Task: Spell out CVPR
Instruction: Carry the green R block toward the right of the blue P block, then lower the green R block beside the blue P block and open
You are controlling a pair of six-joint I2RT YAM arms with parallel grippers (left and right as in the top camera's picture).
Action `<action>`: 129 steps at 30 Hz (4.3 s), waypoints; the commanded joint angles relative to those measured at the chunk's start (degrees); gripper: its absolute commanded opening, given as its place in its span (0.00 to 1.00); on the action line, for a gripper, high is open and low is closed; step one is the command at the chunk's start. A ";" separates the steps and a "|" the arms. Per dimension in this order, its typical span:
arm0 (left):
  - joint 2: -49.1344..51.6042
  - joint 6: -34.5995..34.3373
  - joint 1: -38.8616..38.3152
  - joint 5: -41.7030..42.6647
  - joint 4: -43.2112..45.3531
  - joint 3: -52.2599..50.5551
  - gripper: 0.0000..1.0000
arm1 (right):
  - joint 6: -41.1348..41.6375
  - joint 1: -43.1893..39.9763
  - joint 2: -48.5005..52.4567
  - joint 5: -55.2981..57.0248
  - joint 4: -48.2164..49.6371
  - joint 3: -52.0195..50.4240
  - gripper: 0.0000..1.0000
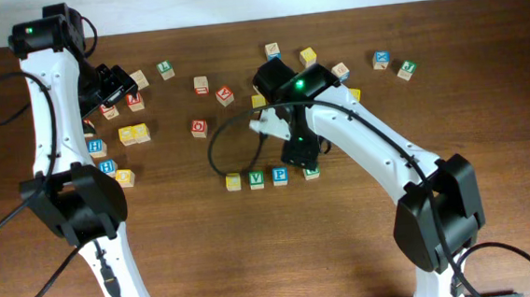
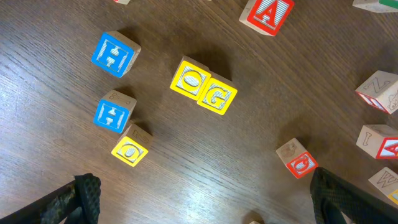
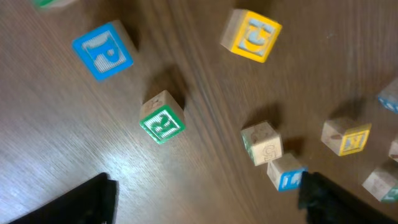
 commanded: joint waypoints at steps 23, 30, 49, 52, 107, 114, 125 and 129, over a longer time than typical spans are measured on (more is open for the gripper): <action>-0.22 -0.72 0.85 -0.63 0.04 0.59 0.99 | -24.44 -7.04 0.20 -14.47 20.68 -22.03 0.58; -0.22 -0.72 0.85 -0.63 0.04 0.59 0.99 | -22.71 -7.10 0.20 -17.31 21.40 -22.03 0.53; -0.22 -0.72 0.85 -0.63 0.04 0.59 0.99 | 27.23 -7.02 0.20 -18.78 23.87 -22.03 0.19; -0.22 -0.72 0.85 -0.63 0.04 0.59 0.99 | 29.79 -7.02 0.20 -19.87 23.65 -22.03 0.33; -0.22 -0.72 0.85 -0.63 0.04 0.59 0.99 | 45.64 -7.02 -7.41 -13.42 31.87 -20.31 0.92; -0.22 -0.72 0.85 -0.63 0.04 0.59 0.99 | 35.54 -6.97 -4.15 -19.17 28.52 -20.70 0.63; -0.22 -0.72 0.85 -0.63 0.04 0.59 0.99 | 52.30 -7.06 -1.33 -8.37 26.14 -21.00 0.06; -0.22 -0.72 0.85 -0.63 0.04 0.59 0.99 | 52.30 -7.02 -1.29 -13.62 23.93 -21.00 0.06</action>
